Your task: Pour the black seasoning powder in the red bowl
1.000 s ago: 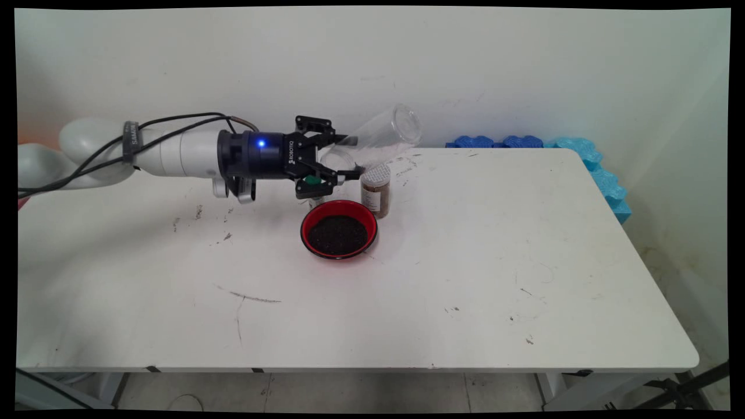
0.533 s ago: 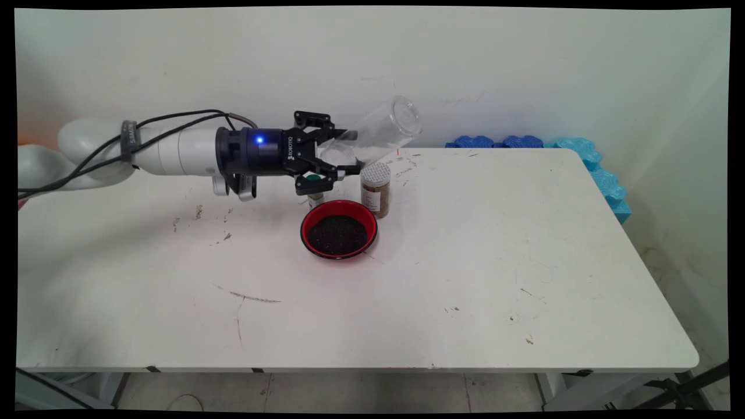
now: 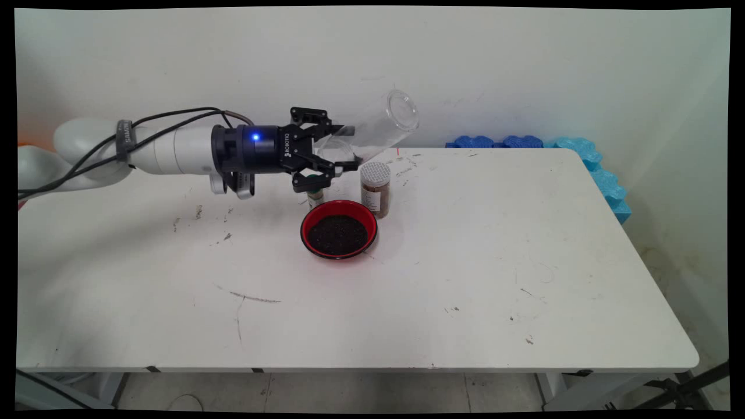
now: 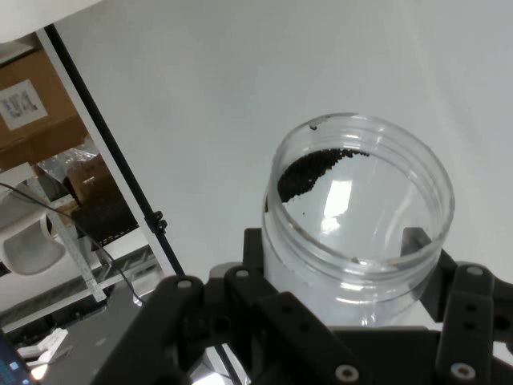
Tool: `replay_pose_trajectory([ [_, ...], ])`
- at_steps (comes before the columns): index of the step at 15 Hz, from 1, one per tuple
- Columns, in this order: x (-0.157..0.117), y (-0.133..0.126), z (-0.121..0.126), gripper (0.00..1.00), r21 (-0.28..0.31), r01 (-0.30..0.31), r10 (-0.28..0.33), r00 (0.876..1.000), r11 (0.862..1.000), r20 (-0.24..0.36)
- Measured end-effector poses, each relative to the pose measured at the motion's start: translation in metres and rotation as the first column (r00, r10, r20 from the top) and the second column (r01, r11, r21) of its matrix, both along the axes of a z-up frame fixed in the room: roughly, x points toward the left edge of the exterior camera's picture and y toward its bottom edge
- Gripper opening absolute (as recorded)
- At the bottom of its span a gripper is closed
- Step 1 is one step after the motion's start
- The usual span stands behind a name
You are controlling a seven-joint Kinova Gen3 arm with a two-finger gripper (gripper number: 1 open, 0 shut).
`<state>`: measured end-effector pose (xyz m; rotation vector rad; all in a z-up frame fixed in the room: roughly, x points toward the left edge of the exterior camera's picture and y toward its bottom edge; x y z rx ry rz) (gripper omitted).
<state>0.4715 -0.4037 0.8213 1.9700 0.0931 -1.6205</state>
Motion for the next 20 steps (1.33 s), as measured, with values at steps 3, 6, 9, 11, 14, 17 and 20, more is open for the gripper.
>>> replay_pose_trajectory([
  [3, 0.0010, 0.0015, -0.0013, 0.00, -0.007, 0.006, -0.006, 1.000, 1.000, 0.010],
  [6, 0.0017, 0.0026, -0.0021, 0.00, -0.028, 0.018, -0.017, 0.999, 0.999, 0.030],
  [9, 0.0019, 0.0025, -0.0024, 0.00, -0.061, 0.033, -0.029, 0.998, 0.998, 0.056],
  [11, 0.0018, 0.0024, -0.0019, 0.00, -0.088, 0.044, -0.038, 0.996, 0.995, 0.076],
  [14, 0.0008, 0.0006, 0.0004, 0.00, -0.166, 0.077, -0.056, 0.990, 0.983, 0.126],
  [17, -0.0001, -0.0013, 0.0034, 0.00, -0.244, 0.114, -0.071, 0.982, 0.963, 0.177],
  [20, -0.0009, -0.0024, 0.0052, 0.00, -0.307, 0.151, -0.083, 0.972, 0.940, 0.222],
])
